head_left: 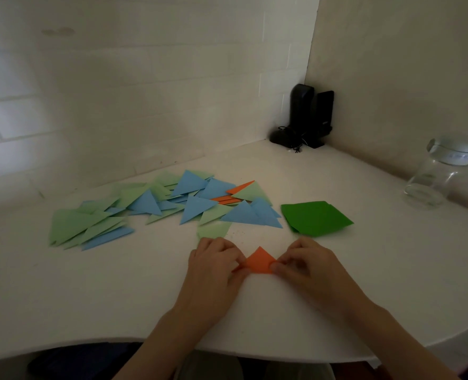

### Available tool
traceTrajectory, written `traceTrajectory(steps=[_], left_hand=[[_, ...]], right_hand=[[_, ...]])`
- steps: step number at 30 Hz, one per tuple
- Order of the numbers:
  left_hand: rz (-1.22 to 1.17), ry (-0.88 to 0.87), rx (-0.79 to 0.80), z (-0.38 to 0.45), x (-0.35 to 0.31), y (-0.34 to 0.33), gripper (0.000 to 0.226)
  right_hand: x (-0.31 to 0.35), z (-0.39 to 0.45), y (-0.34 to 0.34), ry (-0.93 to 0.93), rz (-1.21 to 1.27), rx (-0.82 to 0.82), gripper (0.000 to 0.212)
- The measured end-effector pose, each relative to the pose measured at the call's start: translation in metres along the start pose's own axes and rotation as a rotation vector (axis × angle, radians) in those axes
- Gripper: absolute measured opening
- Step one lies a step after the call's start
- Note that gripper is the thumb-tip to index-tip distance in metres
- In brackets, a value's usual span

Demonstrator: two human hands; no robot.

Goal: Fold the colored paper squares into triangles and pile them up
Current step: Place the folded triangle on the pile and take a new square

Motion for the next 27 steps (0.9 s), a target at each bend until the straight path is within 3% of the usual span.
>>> traceTrajectory(steps=[9,15,27], left_hand=[[0.18,0.053,-0.052,0.007,-0.006,-0.01,0.037],[0.2,0.086,0.037,0.013,0.001,-0.014,0.036],[-0.161,0.105,0.204,0.02,0.02,-0.004,0.016]], right_hand=[[0.0,-0.002,-0.006,-0.007,-0.112,-0.146,0.023],[-0.004,-0.002,-0.009,-0.018,-0.148,-0.119,0.032],[-0.009,-0.002,0.003,-0.178,0.178,-0.03,0.025]])
Point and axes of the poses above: each hand's wrist, its own z-axis towards the middle knuckle, its own y-axis out of the back of the hand, x = y × z, the point moved 8 cm from there along z, towards the middle knuckle, and after that the axes turned 11 degrees about z, right-handed, at the moved point
